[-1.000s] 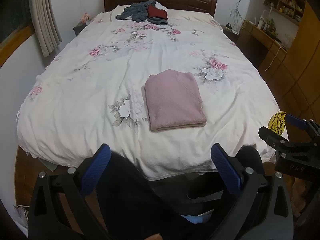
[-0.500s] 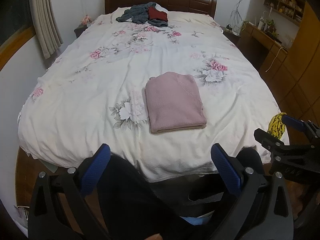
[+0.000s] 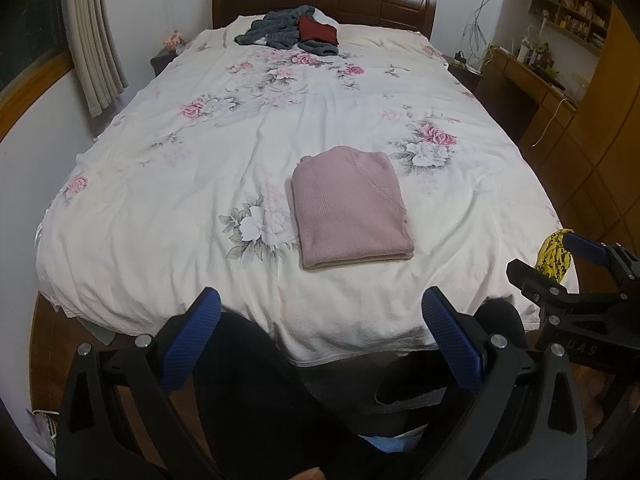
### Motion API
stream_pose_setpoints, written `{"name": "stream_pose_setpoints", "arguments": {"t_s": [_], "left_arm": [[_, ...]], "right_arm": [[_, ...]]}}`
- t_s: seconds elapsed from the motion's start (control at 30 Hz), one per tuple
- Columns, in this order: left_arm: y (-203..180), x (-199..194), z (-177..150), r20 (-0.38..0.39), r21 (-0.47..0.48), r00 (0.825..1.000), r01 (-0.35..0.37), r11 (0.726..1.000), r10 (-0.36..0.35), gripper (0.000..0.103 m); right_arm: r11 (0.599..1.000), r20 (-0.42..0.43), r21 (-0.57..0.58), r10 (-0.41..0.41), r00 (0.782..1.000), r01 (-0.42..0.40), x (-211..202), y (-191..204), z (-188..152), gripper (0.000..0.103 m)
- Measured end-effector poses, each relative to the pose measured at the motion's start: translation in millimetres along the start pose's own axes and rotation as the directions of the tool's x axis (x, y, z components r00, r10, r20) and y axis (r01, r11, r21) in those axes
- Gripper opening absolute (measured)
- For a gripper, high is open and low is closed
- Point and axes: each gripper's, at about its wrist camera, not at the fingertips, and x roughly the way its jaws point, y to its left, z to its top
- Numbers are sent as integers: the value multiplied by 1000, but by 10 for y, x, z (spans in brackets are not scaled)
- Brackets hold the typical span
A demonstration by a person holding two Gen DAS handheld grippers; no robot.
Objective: Fold small clothes
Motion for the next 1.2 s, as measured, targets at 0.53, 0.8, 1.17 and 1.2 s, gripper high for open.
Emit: {"name": "stream_pose_setpoints", "arguments": {"t_s": [0.53, 0.8, 1.17, 1.2], "left_arm": [[13, -27, 18, 9, 2, 1000, -13, 1000, 13, 100], [29, -29, 40, 5, 5, 1000, -11, 1000, 11, 100], [28, -2, 48, 1, 11, 1000, -8, 1000, 8, 100], [32, 1, 51, 0, 11, 1000, -9, 1000, 9, 100]], "right_arm": [[1000, 6, -2, -2, 1000, 2, -8, 15, 2, 99], [1000, 20, -2, 0, 1000, 0, -37, 24, 4, 99], [1000, 19, 1, -1, 1000, 1, -37, 41, -6, 99], [1000, 18, 0, 1, 1000, -1, -34, 40, -4, 99]]}}
